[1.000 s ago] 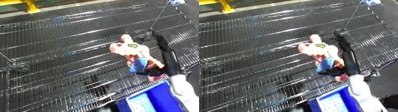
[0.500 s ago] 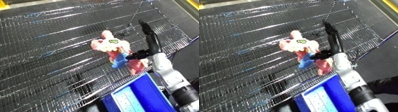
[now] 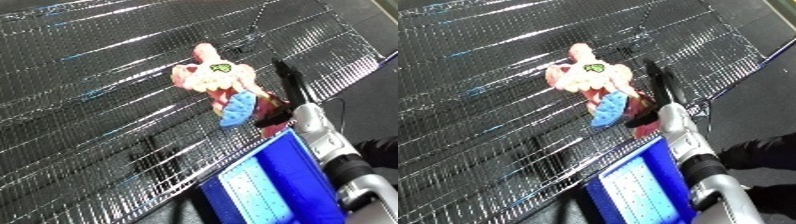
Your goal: Pick up the object and place it into the box
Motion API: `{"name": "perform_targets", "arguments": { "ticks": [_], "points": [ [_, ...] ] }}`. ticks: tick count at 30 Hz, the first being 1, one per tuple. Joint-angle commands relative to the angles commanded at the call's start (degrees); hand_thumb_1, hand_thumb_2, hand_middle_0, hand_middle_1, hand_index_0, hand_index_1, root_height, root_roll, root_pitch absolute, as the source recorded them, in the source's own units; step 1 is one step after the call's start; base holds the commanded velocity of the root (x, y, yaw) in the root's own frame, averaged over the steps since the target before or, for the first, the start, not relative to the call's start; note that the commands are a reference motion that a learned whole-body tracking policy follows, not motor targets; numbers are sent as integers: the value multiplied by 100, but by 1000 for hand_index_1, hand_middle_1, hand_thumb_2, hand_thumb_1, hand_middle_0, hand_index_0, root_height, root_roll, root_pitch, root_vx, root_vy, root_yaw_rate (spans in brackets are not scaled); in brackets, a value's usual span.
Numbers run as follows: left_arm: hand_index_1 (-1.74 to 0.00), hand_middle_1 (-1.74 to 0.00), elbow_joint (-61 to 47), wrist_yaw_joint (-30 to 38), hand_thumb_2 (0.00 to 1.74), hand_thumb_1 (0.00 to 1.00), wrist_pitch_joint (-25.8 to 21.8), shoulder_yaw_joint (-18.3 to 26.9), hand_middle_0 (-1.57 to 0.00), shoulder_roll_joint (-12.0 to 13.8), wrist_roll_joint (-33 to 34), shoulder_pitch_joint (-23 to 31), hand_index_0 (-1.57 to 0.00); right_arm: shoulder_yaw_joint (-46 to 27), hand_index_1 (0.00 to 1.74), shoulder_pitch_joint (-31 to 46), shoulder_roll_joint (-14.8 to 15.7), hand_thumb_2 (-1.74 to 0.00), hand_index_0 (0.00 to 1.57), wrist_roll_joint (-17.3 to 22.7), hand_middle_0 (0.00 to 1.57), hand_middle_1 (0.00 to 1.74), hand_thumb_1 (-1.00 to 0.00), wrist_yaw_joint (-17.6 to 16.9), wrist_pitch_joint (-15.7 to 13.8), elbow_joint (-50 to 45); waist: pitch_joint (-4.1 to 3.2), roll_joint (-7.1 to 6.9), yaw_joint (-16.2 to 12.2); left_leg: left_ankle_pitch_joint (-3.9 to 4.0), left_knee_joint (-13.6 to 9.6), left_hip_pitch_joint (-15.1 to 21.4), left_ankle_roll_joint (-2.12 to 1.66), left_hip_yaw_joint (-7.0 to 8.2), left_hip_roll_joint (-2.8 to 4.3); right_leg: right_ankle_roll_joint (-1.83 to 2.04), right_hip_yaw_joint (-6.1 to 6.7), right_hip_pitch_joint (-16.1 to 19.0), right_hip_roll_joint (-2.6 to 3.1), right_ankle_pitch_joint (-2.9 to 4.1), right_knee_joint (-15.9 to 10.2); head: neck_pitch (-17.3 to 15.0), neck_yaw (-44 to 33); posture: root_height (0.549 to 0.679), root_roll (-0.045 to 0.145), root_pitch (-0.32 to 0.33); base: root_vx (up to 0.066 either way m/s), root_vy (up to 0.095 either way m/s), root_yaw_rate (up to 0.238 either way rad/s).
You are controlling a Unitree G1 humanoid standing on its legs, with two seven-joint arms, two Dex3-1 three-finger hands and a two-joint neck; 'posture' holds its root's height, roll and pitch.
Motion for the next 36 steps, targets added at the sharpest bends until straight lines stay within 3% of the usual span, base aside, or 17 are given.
{"name": "perform_targets", "arguments": {
  "ticks": [8,20,31,36],
  "points": [
    [-1740,-1740,1,26,1740,1000,-22,69,-1570,17,51,-3,-1570,-290,696,521,106,-696,628,78,628,696,-400,118,21,85,0,-60,-45,-24,3,18,-17,-14,36,3,-26,45,28,11,-14,41,-123,648,72,102,-6,-21,-5],
    [-1740,-1740,11,-14,1740,1000,-52,92,-1570,82,41,-1,-1570,-448,1740,786,170,-1740,1570,180,1570,1740,-1000,11,-65,-92,0,-153,-54,-1,-43,104,-43,-34,70,3,-76,163,12,47,-57,31,-144,649,69,85,-20,-13,14],
    [-1740,-1740,100,12,1740,1000,-28,87,-1570,75,86,-69,-1570,-505,1740,826,238,-1740,1570,93,1570,1740,-1000,-141,-102,-173,0,-184,-35,30,-106,168,-47,-39,74,4,-101,262,0,68,-112,46,-146,650,67,73,-25,-3,13],
    [-1740,-1740,151,30,1740,1000,-16,113,-1570,51,119,-126,-1570,-646,1740,921,240,-1740,1570,272,1570,1740,-1000,-256,-181,-424,0,-231,-67,15,-133,269,-42,-27,87,10,-100,364,-5,67,-150,146,-234,651,66,63,-14,6,-15]
  ]
}}
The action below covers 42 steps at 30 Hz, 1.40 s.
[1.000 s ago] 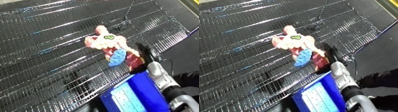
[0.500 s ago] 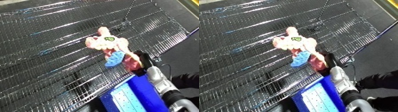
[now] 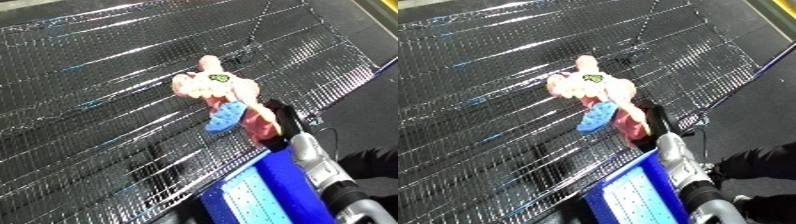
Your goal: Pick up the object and place it into the box
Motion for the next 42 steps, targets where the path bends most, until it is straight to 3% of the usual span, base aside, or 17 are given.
{"name": "perform_targets", "arguments": {
  "ticks": [10,21,32,37,42],
  "points": [
    [-1740,-1740,140,54,1740,1000,27,122,-1570,-74,102,-91,-1570,-1000,1740,1012,-135,-1740,1570,572,1570,1740,-1000,-407,-396,-1686,0,-156,-178,-51,-75,293,34,68,55,39,9,274,-23,11,-121,215,-177,653,63,36,-11,7,-54],
    [-1740,-1740,274,98,1740,1000,80,155,-1570,-228,207,-199,-1570,-2428,1740,2307,-103,-1740,1570,737,1570,1740,-1000,-931,-755,-3272,0,-256,-360,-120,-19,553,74,114,87,52,21,527,-55,-12,-139,407,-52,652,63,-9,1,10,-36],
    [-1740,-1740,271,164,1740,1000,161,164,-1570,-344,314,-203,-1570,-4162,1740,3880,311,-1740,1570,614,1570,1740,-1000,-1571,-1173,-4770,0,-327,-676,-198,72,679,106,196,125,64,81,638,-42,-28,-137,418,114,650,62,-34,8,17,-51],
    [-1740,-1740,178,201,1740,1000,210,253,-1570,-417,396,-117,-1570,-5005,1740,4682,723,-1740,1570,537,1570,1740,-1000,-1869,-1345,-5329,0,-331,-839,-238,76,755,124,254,147,80,123,671,-30,-32,-155,287,194,650,61,-40,7,22,-91],
    [-1740,-1740,104,224,1740,1000,247,287,-1570,-479,449,-51,-1570,-5522,1740,5341,1197,-1740,1570,505,1570,1740,-1000,-1959,-1471,-5731,0,-319,-1001,-279,98,835,139,328,163,91,183,685,-18,-34,-160,49,271,649,63,-49,8,30,-102]
  ]
}}
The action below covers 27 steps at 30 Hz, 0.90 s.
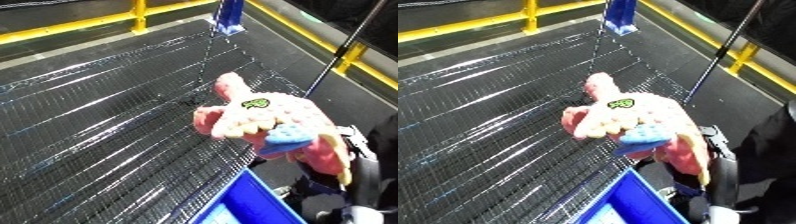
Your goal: Pick up the object and place it into the box
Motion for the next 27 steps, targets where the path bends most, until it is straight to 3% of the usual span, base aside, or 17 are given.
{"name": "perform_targets", "arguments": {
  "ticks": [4,10,17,27],
  "points": [
    [-1740,-1740,-28,27,1740,1000,40,18,-1570,-48,26,26,-1570,-192,1740,416,334,-1740,1570,-114,1570,1740,-1000,-5,-2,-235,0,9,-162,-29,16,70,11,70,14,9,53,15,13,-2,-2,-291,54,648,64,-56,2,33,-118],
    [-1740,-1740,-11,71,1740,1000,103,18,-1570,-88,7,21,-1570,-305,1740,882,755,-1740,1570,-135,1570,1740,-1000,71,10,-352,0,57,-413,-55,33,181,21,162,35,3,109,65,29,-9,-29,-1021,129,647,65,-70,1,38,-100],
    [-1740,-1740,60,100,1740,1000,149,-85,-1570,-153,-20,-5,-1570,-292,1131,1054,1112,-1131,1020,-35,1020,1131,-650,44,-3,-234,0,156,-614,-64,13,279,33,234,25,-12,136,115,26,-6,-55,-1355,441,646,69,-86,-3,31,-49],
    [-1740,-1740,185,108,1740,1000,91,-251,-1570,-151,9,-83,-1570,-411,261,952,922,-261,235,0,235,261,-150,-199,-24,189,0,271,-771,-71,-8,384,44,314,-17,-11,167,223,12,54,-145,-1547,640,647,72,-103,-9,24,-22]
  ]
}}
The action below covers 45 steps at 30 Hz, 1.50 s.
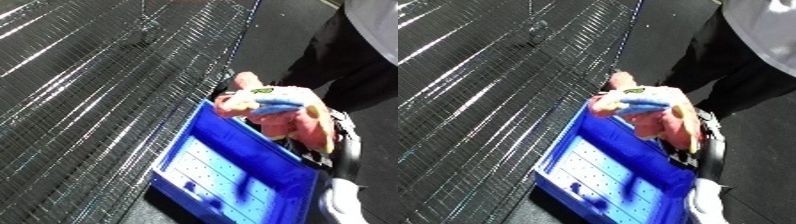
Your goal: Pick up the object and place it into the box
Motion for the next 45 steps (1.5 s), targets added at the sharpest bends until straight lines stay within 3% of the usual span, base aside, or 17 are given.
{"name": "perform_targets", "arguments": {
  "ticks": [3,25,36,45],
  "points": [
    [-1740,-1740,37,-23,1740,1000,-7,-32,-1570,6,18,-28,-1570,-28,0,-1,-30,0,0,47,0,0,0,-2,-20,126,0,14,-36,-2,-2,9,-3,19,-10,2,15,10,2,24,-27,-38,-19,647,72,-105,-9,15,-38],
    [-1740,-1740,30,-96,1740,1000,31,157,-1570,83,109,14,-1570,298,0,-25,281,0,0,238,0,0,0,254,-86,213,-26,-54,127,53,-41,-43,1,40,25,6,75,-1,71,99,-150,-153,-475,648,68,-99,-7,-4,-13],
    [-1740,-1740,72,-123,1740,1000,95,208,-1570,68,131,110,-1570,916,0,-359,160,0,0,198,0,0,0,600,50,-97,-58,-123,456,111,-48,-124,14,-93,-7,-5,2,13,80,67,-94,-162,-1139,648,64,-97,-8,-15,83],
    [-1740,-1740,108,-126,1740,1000,139,216,-1570,54,190,82,-1570,1553,0,-839,-67,0,0,206,0,0,0,923,193,-139,-72,-196,786,160,-28,-216,6,-221,-42,-25,-73,20,80,41,-25,-133,-2251,649,62,-96,-9,-17,108]
  ]
}}
